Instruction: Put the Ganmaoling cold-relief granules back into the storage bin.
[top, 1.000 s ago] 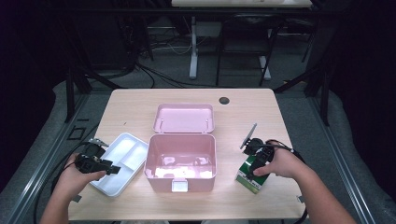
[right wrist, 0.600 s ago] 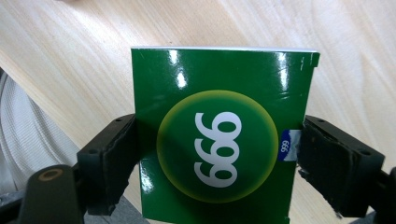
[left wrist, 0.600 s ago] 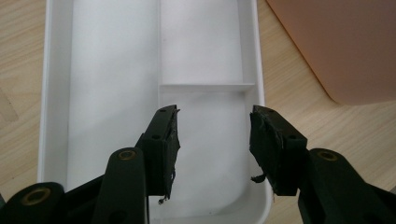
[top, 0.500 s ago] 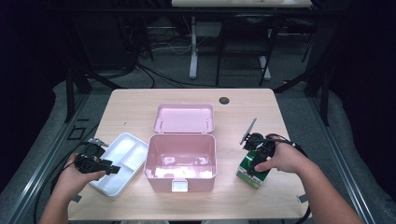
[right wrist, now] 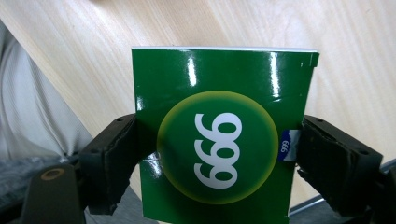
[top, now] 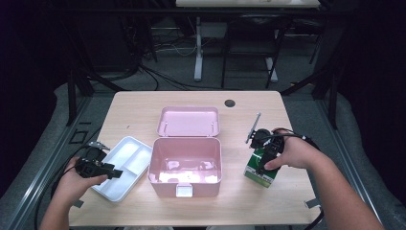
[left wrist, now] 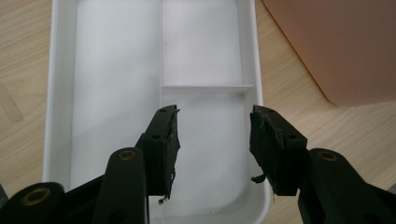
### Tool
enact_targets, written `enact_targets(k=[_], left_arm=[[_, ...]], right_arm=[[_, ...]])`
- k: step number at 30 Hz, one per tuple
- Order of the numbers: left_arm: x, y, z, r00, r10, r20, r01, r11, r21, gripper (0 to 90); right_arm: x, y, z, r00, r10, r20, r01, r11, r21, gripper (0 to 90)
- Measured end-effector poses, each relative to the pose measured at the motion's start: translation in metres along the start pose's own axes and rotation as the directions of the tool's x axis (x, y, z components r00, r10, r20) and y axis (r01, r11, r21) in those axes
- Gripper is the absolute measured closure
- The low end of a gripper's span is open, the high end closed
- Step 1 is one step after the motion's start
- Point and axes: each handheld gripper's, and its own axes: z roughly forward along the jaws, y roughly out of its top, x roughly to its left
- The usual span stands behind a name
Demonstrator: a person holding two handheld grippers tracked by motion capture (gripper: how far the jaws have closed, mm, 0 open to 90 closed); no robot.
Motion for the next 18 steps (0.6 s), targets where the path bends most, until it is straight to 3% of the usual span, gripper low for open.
enact_targets(k=[4,7,10,15,18], left_arm=[[0.000,0.000,0.000,1.0000,-0.003,0.001,0.003,1.0000,-0.003,51.9],[0.000,0.000,0.000,1.0000,-0.002,0.003,0.002,1.0000,-0.005,51.9],[0.001,0.000,-0.001,1.0000,-0.002,0.004,0.002,1.0000,-0.007,51.9],[0.002,-0.001,-0.002,1.0000,-0.005,0.005,0.005,0.9999,-0.009,51.9],[0.002,-0.001,-0.001,0.9999,-0.007,0.007,0.007,0.9999,-0.009,51.9]], right_arm=[[0.001,0.004,-0.012,0.9963,-0.085,0.015,0.085,0.996,-0.002,17.2],[0.003,0.006,-0.016,0.9926,-0.117,0.031,0.118,0.993,-0.006,17.2],[0.007,0.011,-0.021,0.9804,-0.192,0.045,0.193,0.981,-0.013,17.4],[0.013,0.022,-0.029,0.9644,-0.261,0.041,0.262,0.965,-0.019,17.5],[0.015,0.028,-0.033,0.9597,-0.279,0.038,0.279,0.960,-0.016,17.5]])
